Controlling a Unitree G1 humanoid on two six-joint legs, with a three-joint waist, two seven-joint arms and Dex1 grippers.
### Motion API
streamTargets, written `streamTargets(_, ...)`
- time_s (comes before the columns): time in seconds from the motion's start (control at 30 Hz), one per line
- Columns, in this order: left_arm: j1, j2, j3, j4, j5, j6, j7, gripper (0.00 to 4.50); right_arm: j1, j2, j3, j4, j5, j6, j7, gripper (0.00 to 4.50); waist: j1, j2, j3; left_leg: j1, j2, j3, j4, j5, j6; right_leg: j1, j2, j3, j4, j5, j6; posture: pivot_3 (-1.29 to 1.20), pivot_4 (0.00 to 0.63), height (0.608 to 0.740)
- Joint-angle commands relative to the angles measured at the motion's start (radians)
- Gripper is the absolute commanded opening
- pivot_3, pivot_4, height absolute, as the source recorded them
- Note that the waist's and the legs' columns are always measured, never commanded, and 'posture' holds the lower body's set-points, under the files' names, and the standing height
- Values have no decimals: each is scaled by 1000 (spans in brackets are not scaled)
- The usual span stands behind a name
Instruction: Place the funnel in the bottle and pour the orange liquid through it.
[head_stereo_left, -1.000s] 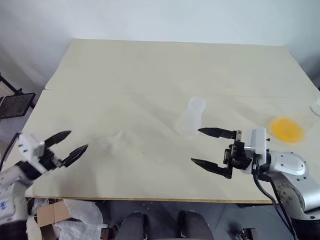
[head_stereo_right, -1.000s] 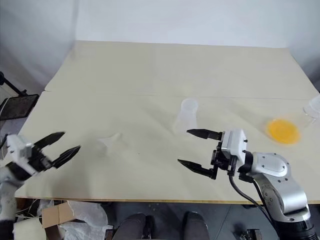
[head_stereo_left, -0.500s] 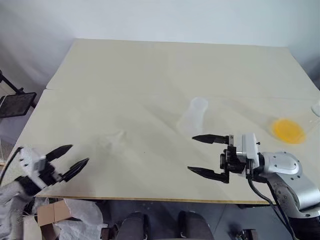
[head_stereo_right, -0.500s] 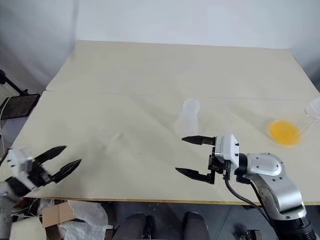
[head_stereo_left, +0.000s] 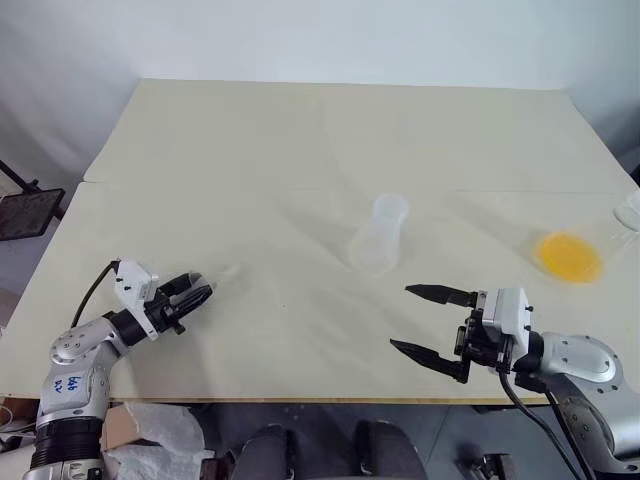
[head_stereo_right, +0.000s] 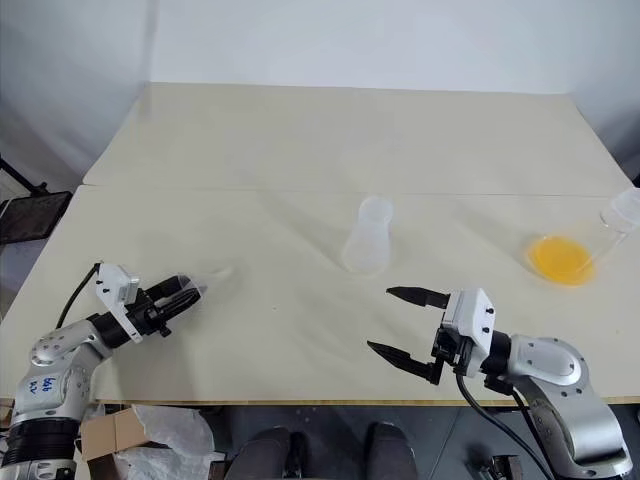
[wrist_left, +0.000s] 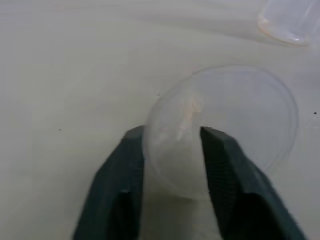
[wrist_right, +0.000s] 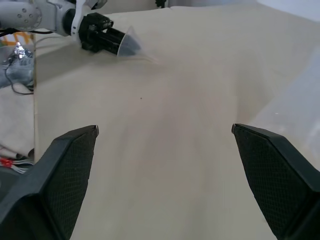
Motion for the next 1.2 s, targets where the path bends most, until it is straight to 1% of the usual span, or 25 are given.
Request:
streamTargets(0.03,4,23,11,-49,-24,6,-24,428,9,8,-17,-32,-5,-28,-14,4500,0,0,0,0,0,0,0,0,0,0,0,0,0,0,0,0,150,740)
streamTargets(0.07,6,26,14,-56,-29,7,-31,119,10,10,-17,-29,-8,-32,-17,4500,-1,0,0,0,0,0,0,0,0,0,0,0,0,0,0,0,150,740)
streamTargets(0.1,6,31,18,-69,-40,14,-38,53,14,12,-19,-27,-11,-37,-19,4500,0,0,0,0,0,0,0,0,0,0,0,0,0,0,0,0,150,740)
streamTargets(0.2,-18,47,27,-136,-92,50,-64,53,29,15,-34,-25,-14,-44,-31,4500,2,0,0,1,0,0,0,0,0,1,0,0,0,0,0,0,150,740)
streamTargets(0.3,-78,84,9,-200,-143,150,-82,53,52,14,-60,-28,-13,-55,-47,4500,7,0,0,0,0,-1,0,0,0,1,-1,0,0,0,0,0,150,740)
streamTargets(0.37,-156,117,-29,-245,-199,260,-117,53,74,18,-86,-39,-6,-57,-65,4500,8,0,0,0,0,-1,0,0,0,1,0,1,0,0,0,0,150,740)
streamTargets(0.43,-275,144,-82,-274,-253,396,-132,53,102,27,-114,-56,5,-54,-84,4500,11,0,0,1,0,0,0,0,0,1,0,1,0,0,0,0,150,740)
streamTargets(0.47,-326,157,-111,-272,-250,450,-128,53,111,30,-122,-62,8,-54,-92,4500,13,0,0,1,0,0,0,0,0,1,0,1,0,0,0,0,150,740)
streamTargets(0.5,-398,183,-163,-261,-241,542,-135,53,129,35,-134,-72,9,-56,-99,4500,13,0,0,1,0,0,0,0,0,1,0,1,0,0,0,0,150,740)
streamTargets(0.57,-547,211,-257,-227,-244,692,-181,53,161,44,-149,-94,10,-60,-113,4500,24,0,0,0,-1,-1,0,0,0,1,0,1,0,0,0,0,150,740)
streamTargets(0.63,-704,187,-303,-160,-297,809,-235,53,189,55,-163,-116,5,-66,-131,4500,26,0,0,0,-1,-1,1,1,0,1,1,0,0,0,0,0,150,740)
streamTargets(0.7,-872,157,-386,-63,-274,894,-289,53,212,77,-182,-138,-1,-76,-162,4500,25,0,0,0,-2,1,1,1,0,0,1,2,0,0,0,0,150,740)
streamTargets(0.77,-1006,124,-476,13,-206,910,-313,53,234,106,-209,-158,-1,-94,-197,4500,25,0,0,-1,-2,1,1,1,0,0,2,1,0,0,0,0,150,740)
streamTargets(0.83,-1070,94,-498,64,-189,912,-323,53,240,123,-220,-168,0,-99,-217,4500,24,0,0,-1,-2,1,1,1,0,0,2,2,0,0,0,0,150,740)
streamTargets(0.93,-1191,26,-534,163,-173,941,-339,53,255,183,-262,-192,18,-128,-278,4500,21,0,0,-1,-4,3,0,1,-1,-1,4,3,0,0,0,0,150,740)
streamTargets(1.0,-1250,-8,-577,227,-130,933,-357,53,255,214,-287,-211,35,-139,-317,4500,21,0,0,-1,-2,4,0,1,-2,-2,6,4,-1,-1,0,0,150,740)
streamTargets(1.2,-1361,-104,-650,405,-14,909,-376,53,265,256,-289,-254,25,-155,-371,4500,22,0,0,-1,-3,6,0,1,-2,-3,6,6,-1,-1,-1,0,150,740)
